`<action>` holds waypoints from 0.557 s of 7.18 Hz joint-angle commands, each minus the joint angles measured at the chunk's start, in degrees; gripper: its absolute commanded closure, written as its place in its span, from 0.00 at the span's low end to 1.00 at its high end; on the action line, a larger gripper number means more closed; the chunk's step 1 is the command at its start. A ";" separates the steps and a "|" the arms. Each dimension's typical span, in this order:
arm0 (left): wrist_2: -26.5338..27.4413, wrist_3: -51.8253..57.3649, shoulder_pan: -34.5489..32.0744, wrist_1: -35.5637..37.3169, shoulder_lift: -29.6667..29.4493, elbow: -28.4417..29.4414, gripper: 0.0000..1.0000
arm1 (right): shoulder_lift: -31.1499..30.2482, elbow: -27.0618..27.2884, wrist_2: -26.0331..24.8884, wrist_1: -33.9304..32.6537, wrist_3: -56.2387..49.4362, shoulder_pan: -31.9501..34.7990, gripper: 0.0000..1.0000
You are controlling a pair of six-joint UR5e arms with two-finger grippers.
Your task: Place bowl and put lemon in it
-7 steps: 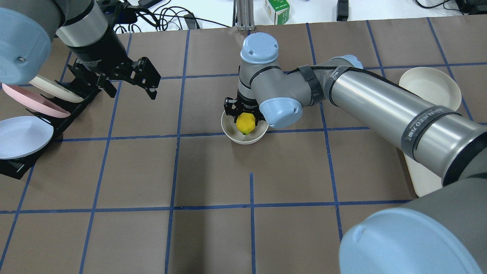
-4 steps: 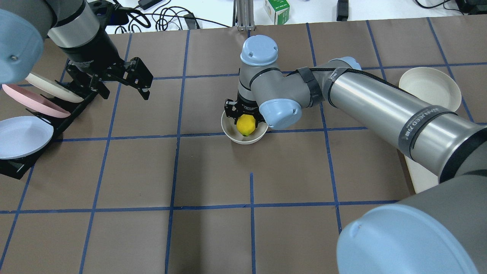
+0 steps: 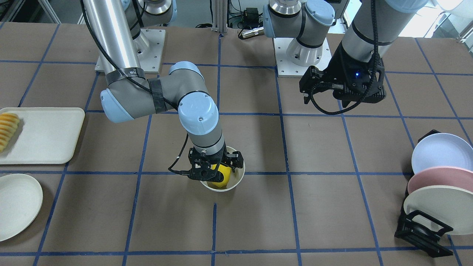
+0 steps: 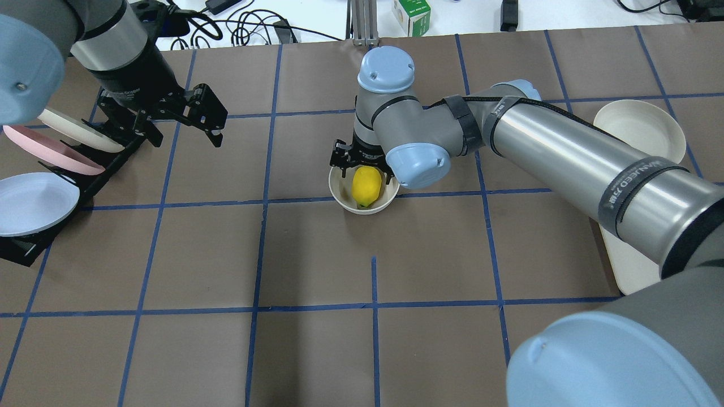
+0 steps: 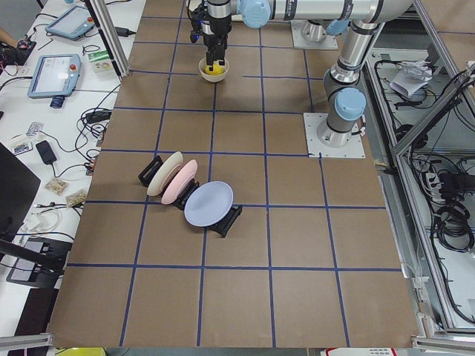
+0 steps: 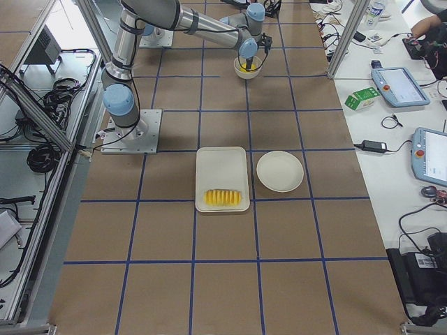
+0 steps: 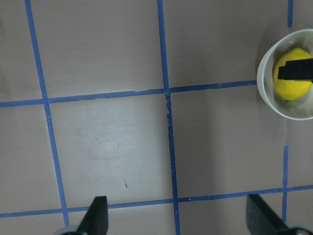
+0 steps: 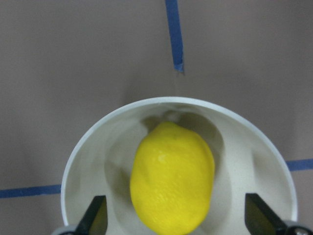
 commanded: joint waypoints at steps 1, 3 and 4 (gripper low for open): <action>-0.01 0.13 -0.07 0.11 0.09 0.14 0.00 | -5.69 -0.46 -1.13 6.40 -0.15 -2.34 0.00; -0.01 0.22 -0.07 0.81 0.00 0.22 0.00 | -12.37 -0.63 -3.86 15.18 -5.47 -9.61 0.00; 0.07 0.31 -0.07 0.82 0.17 0.14 0.00 | -16.23 -0.29 -3.87 18.54 -10.73 -14.18 0.00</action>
